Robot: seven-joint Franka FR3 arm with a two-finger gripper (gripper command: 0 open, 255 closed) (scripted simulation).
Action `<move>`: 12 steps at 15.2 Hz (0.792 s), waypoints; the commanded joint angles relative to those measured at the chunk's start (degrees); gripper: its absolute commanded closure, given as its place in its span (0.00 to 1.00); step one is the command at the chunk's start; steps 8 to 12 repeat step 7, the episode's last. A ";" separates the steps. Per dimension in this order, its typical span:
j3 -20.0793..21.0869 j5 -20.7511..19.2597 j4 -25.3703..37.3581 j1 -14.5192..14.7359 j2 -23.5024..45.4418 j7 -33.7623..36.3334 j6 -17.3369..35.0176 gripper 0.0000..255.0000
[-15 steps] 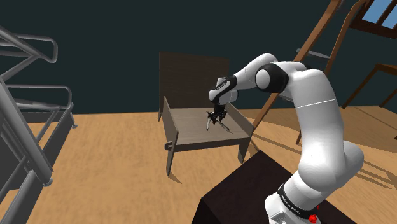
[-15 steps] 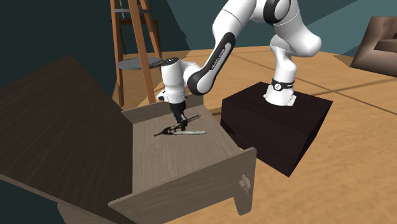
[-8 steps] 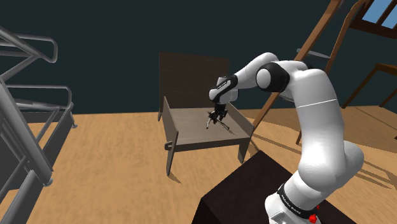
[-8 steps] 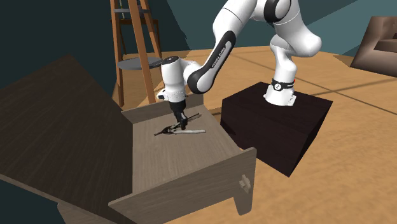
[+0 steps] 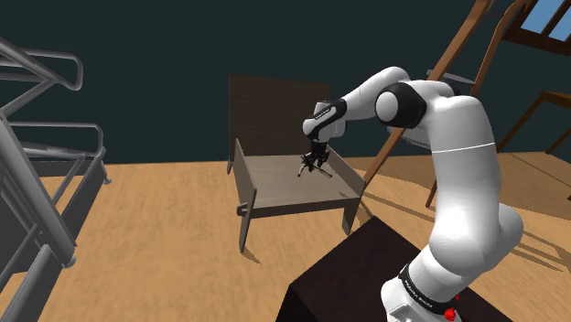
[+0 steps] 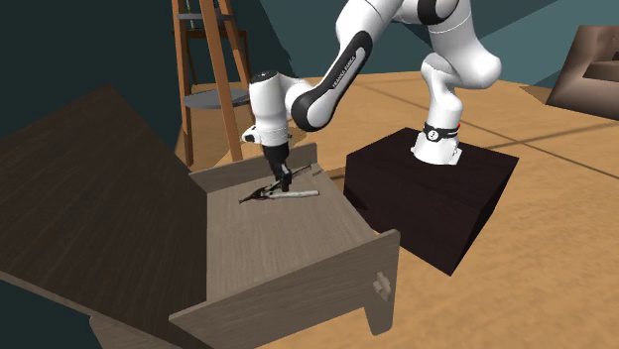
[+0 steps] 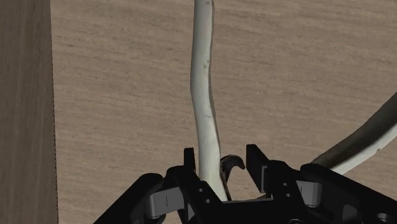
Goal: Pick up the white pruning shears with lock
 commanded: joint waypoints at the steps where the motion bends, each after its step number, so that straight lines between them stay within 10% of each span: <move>1: -0.15 -0.15 -0.29 0.06 -1.09 -0.04 -0.81 1.00; 12: -0.45 -0.49 -0.49 0.30 -3.36 0.03 -2.86 1.00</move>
